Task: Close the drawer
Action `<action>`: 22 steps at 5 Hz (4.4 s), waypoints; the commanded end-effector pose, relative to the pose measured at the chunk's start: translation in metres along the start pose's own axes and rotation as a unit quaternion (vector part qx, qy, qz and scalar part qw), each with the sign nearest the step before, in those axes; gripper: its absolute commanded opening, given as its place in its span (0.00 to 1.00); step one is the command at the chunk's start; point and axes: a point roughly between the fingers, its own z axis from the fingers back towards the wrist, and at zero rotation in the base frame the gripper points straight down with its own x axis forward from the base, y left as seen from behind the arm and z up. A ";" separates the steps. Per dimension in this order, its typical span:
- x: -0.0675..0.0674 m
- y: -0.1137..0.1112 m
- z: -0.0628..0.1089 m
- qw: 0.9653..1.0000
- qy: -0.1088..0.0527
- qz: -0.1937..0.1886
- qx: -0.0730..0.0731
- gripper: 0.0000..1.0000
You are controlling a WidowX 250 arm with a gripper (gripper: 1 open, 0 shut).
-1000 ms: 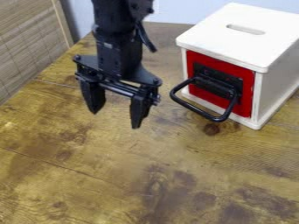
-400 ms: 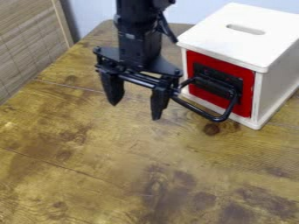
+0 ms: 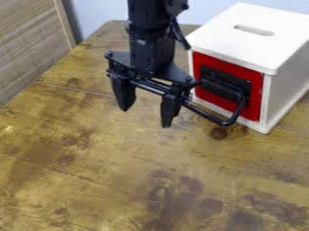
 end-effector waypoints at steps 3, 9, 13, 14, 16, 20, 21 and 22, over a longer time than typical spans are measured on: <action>0.009 0.022 0.024 0.998 -0.019 -0.056 -0.005 1.00; -0.009 -0.021 0.018 0.996 -0.001 -0.088 -0.015 1.00; -0.003 0.043 0.000 0.999 0.016 0.041 -0.012 1.00; -0.002 0.040 0.001 0.998 0.026 0.062 -0.003 1.00; 0.000 0.023 0.003 1.000 0.025 0.004 0.003 1.00; 0.001 0.017 0.043 0.996 -0.003 -0.087 -0.001 1.00; -0.002 0.023 0.041 0.996 -0.016 -0.083 -0.006 1.00; 0.005 0.021 0.036 0.998 -0.024 -0.059 -0.010 1.00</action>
